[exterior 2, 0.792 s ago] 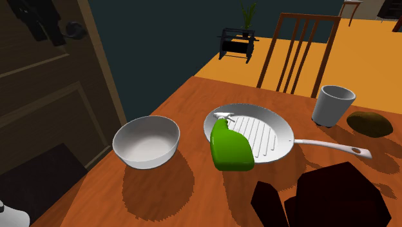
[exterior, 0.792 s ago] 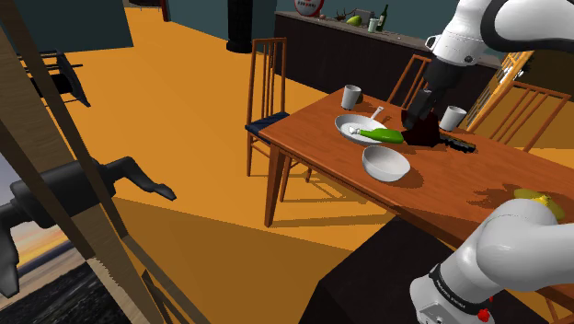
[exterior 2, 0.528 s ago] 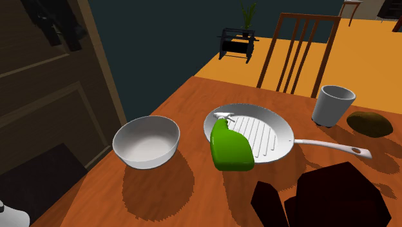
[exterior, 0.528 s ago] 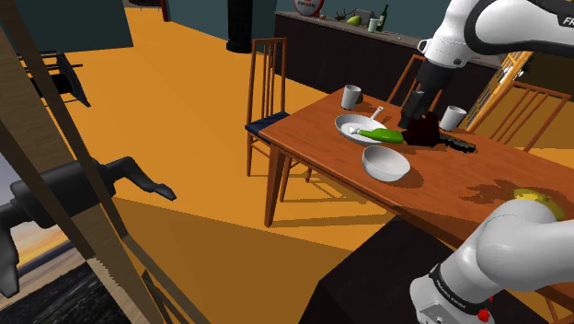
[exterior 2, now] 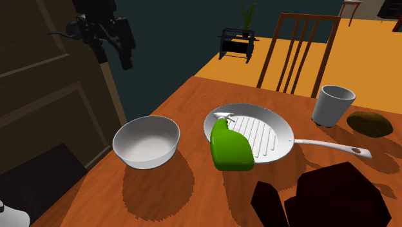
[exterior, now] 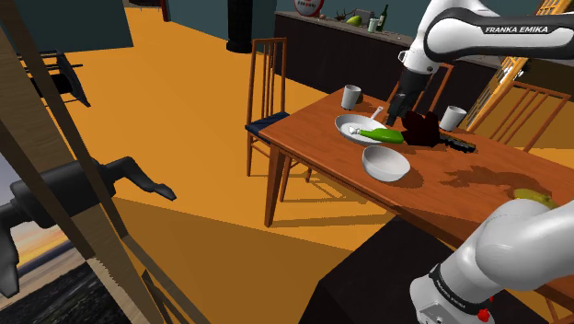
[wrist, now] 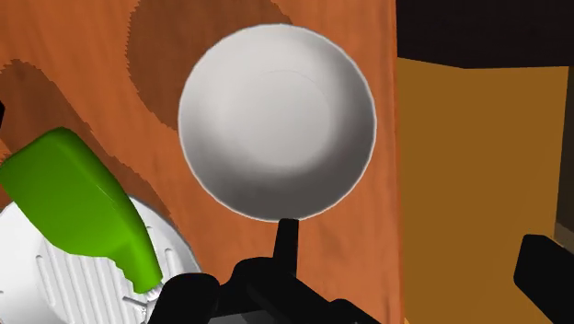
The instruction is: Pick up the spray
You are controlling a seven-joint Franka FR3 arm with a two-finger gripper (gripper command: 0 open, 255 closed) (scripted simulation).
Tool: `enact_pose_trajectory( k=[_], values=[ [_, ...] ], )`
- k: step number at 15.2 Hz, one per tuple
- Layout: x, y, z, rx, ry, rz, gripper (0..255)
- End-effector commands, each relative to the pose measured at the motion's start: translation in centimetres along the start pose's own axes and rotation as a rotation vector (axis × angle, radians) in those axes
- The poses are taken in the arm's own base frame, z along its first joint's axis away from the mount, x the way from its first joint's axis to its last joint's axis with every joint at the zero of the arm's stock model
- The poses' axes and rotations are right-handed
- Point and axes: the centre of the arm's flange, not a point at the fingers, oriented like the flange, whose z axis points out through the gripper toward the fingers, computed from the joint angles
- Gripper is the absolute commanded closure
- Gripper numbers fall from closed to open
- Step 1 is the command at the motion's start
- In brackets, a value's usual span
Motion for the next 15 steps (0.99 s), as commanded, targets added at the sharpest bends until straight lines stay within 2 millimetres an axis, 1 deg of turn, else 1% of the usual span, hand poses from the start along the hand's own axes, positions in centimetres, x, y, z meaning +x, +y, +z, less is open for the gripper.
enact_pose_trajectory(
  k=[1, 15],
  values=[
    [1.5, 1.7, 1.3, 0.000, -0.011, -0.011, 0],
    [12.7, 14.3, 10.6, 0.005, -0.086, -0.077, 0]
  ],
)
